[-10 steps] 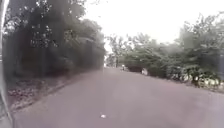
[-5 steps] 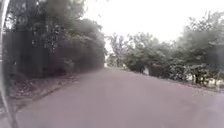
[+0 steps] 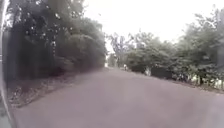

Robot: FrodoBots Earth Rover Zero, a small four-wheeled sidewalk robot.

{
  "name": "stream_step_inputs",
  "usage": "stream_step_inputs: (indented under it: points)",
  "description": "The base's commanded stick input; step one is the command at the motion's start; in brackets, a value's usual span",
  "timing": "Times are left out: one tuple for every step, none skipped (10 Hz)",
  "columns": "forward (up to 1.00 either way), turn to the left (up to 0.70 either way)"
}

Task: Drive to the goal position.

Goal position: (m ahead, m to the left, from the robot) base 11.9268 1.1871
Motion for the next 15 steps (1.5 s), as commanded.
stream_step_inputs:
  points:
    - [0.7, 0.0]
    - [0.7, 0.0]
    - [0.7, 0.0]
    - [0.7, 0.0]
    - [0.7, 0.0]
    - [0.7, 0.0]
    - [0.7, 0.0]
    - [0.7, 0.0]
    - [0.7, 0.0]
    - [0.7, 0.0]
    - [0.7, 0.0]
    - [0.7, 0.0]
    - [0.7, 0.0]
    - [0.7, 0.0]
    - [0.7, 0.0]
